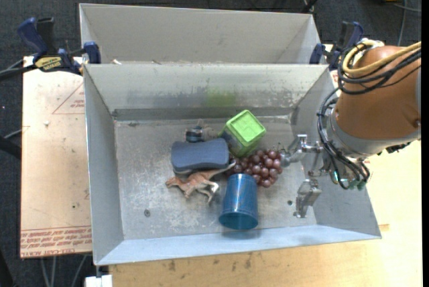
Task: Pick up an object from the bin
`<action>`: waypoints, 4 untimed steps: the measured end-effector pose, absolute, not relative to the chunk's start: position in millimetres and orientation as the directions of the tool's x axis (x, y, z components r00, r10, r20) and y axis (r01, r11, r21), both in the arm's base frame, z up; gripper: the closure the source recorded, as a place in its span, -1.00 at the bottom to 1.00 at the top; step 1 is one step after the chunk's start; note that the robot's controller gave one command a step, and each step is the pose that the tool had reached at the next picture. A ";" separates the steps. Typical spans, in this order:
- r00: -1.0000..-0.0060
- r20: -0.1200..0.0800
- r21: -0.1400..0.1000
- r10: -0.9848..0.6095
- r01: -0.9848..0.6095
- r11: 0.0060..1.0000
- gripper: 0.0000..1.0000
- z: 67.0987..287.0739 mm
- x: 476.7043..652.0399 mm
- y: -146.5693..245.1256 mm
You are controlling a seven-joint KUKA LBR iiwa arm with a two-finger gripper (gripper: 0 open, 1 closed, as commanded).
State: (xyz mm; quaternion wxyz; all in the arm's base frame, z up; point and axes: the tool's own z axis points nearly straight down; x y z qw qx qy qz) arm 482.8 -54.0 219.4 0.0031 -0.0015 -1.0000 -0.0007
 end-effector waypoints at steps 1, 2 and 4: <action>-1.000 0.000 0.000 0.001 0.001 1.000 -1.00 222.2 484.3 -53.8; -0.999 -0.010 0.000 0.044 0.044 0.999 -1.00 181.8 527.5 -4.8; -0.977 0.001 0.000 -0.212 -0.212 0.977 -1.00 119.4 566.6 -28.0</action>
Offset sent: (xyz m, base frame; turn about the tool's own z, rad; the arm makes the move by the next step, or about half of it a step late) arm 0.0709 0.0884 -0.0718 0.0611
